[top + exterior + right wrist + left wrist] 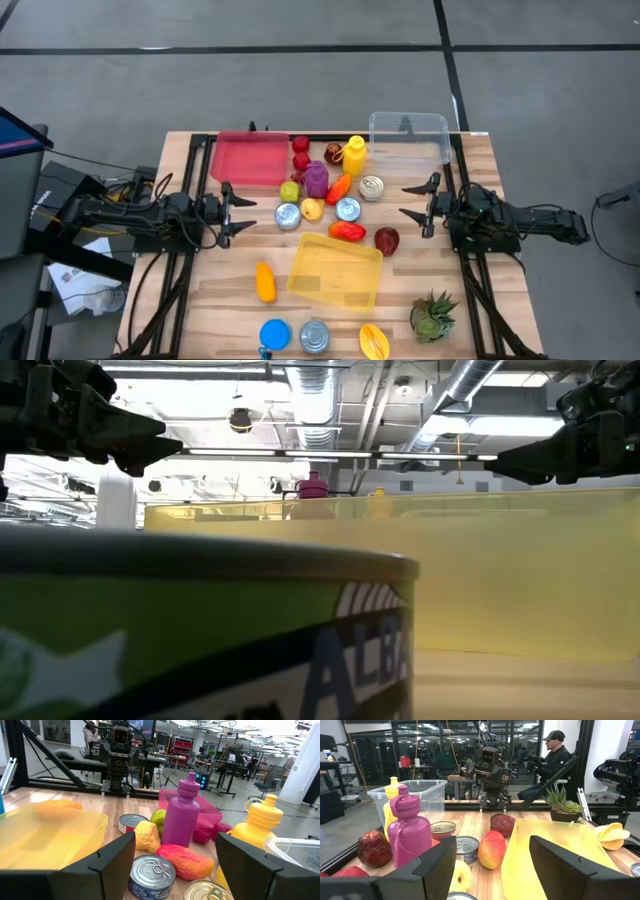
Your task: Pick & Place Food Item
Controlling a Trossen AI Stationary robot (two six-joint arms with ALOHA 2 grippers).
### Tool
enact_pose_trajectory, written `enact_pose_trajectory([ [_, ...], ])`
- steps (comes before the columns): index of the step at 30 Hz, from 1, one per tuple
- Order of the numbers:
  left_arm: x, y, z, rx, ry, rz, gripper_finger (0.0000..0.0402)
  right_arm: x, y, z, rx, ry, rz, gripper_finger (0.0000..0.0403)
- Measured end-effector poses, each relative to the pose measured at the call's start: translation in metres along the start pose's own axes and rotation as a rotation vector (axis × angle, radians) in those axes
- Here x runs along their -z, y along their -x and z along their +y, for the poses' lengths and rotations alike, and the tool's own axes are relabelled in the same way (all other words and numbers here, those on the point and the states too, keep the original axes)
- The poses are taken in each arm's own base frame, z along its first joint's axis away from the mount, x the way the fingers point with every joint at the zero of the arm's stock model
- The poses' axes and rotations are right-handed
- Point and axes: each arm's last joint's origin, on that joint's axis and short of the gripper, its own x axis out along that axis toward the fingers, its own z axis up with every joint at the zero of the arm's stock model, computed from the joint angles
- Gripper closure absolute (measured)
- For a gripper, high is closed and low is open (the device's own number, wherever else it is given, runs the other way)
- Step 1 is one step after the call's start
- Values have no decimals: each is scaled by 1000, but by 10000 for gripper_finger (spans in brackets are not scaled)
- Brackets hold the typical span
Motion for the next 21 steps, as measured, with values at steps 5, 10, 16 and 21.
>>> enact_pose_trajectory([
  [5,0,0,0,1,0,0,156,0,0,0,0,0,0,138],
  [10,0,0,0,3,1,-4,156,0,0,0,0,0,0,138],
  [16,-4,0,0,2,57,-36,156,0,0,0,0,0,0,138],
  [21,-8,0,0,4,121,-78,156,0,0,0,0,0,0,138],
])
